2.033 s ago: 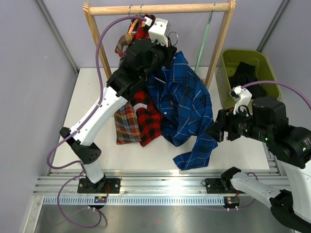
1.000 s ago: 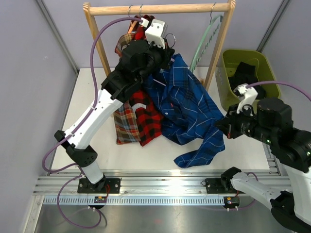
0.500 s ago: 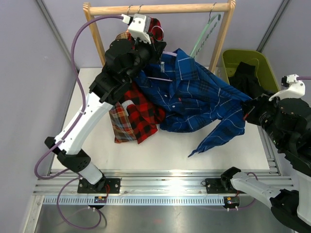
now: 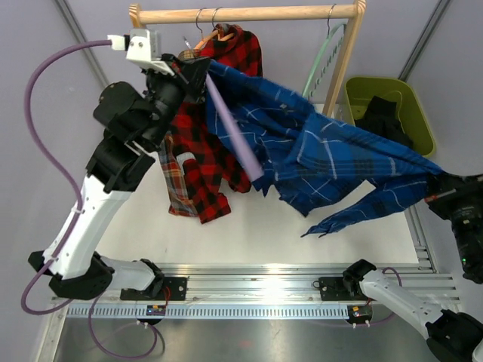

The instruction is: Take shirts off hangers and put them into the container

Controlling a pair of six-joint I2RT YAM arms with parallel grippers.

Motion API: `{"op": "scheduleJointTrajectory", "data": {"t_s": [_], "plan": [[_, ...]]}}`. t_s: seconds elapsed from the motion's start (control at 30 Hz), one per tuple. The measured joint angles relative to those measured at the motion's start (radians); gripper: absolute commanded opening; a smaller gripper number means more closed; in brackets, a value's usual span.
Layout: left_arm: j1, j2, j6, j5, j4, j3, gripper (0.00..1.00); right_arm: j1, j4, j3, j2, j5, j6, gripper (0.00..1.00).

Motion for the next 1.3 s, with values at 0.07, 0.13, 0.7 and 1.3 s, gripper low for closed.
{"op": "scheduleJointTrajectory", "data": {"t_s": [0.07,0.13,0.7,1.3], "plan": [[0.000,-0.057,-0.007,0.006,0.005,-0.052,0.00,-0.002,-0.009,0.002,-0.025,0.040,-0.001,0.00],[0.002,-0.113,-0.027,0.018,0.012,-0.111,0.00,-0.002,-0.026,0.003,-0.046,0.076,-0.002,0.00],[-0.042,-0.211,-0.278,0.194,-0.108,-0.324,0.00,-0.018,-0.033,-0.274,0.055,-0.108,-0.222,0.00],[-0.260,-0.274,-0.617,0.496,-0.021,-0.499,0.00,-0.019,0.043,-0.341,0.161,-0.219,-0.283,0.08]]}}
